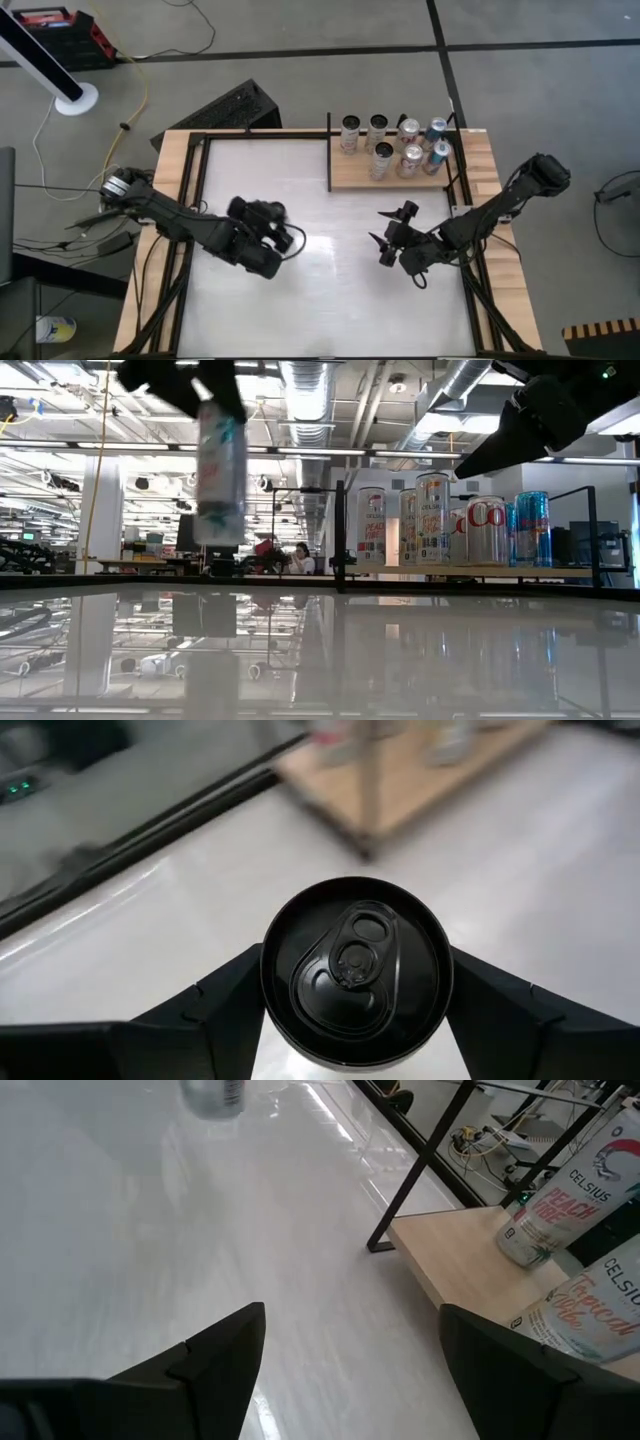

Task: Place canned beverage on shelf
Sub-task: Put the white and pink soda can on the shelf aligned with the other white and pink soda can

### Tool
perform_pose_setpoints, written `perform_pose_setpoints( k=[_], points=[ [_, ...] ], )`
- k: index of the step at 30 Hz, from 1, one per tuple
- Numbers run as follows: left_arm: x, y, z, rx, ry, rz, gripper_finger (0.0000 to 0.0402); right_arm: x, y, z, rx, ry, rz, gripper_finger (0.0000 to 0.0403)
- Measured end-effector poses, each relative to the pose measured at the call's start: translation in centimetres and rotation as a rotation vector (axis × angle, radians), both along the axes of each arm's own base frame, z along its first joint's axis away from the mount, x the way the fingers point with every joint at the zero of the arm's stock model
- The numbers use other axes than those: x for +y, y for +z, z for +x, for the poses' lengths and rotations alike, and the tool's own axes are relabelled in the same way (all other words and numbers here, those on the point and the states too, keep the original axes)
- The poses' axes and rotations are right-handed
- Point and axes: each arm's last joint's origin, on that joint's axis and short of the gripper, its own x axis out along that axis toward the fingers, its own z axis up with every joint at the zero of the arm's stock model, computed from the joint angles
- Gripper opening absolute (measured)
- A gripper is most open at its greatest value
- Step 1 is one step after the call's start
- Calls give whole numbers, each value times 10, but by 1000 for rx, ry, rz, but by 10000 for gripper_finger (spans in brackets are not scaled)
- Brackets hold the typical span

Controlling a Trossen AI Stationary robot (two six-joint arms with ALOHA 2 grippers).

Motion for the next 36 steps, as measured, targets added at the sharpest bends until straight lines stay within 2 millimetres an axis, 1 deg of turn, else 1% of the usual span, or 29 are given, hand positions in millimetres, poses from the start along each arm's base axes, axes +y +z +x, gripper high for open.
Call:
perform_pose_setpoints(
  k=[3, 6, 9, 13, 18, 23, 30, 33, 36],
  points=[
    [15, -5, -5, 16, 130, -11, 244, 0, 0, 0, -1, 0, 1, 322],
    [25, -7, -4, -20, 216, -31, 244, 0, 0, 0, -4, 0, 2, 322],
    [34, -9, 0, -22, 257, -64, 245, 0, 1, 1, -9, 0, 5, 322],
    [46, -16, 10, -21, 302, -101, 245, 0, 1, 1, -10, 0, 6, 322],
    [60, -17, 18, -23, 324, -141, 245, 1, 1, 1, -14, 0, 8, 322],
    [63, -22, 19, -22, 336, -137, 245, 1, 1, 1, -14, 0, 8, 322],
    [59, -56, 17, -94, 351, -193, 246, 1, 1, 1, -15, 0, 9, 322],
    [60, -59, 16, -104, 359, -196, 246, 1, 1, 1, -16, 0, 9, 322],
    [60, -59, 17, -96, 344, -194, 246, 1, 1, 1, -20, 0, 11, 322]
  ],
)
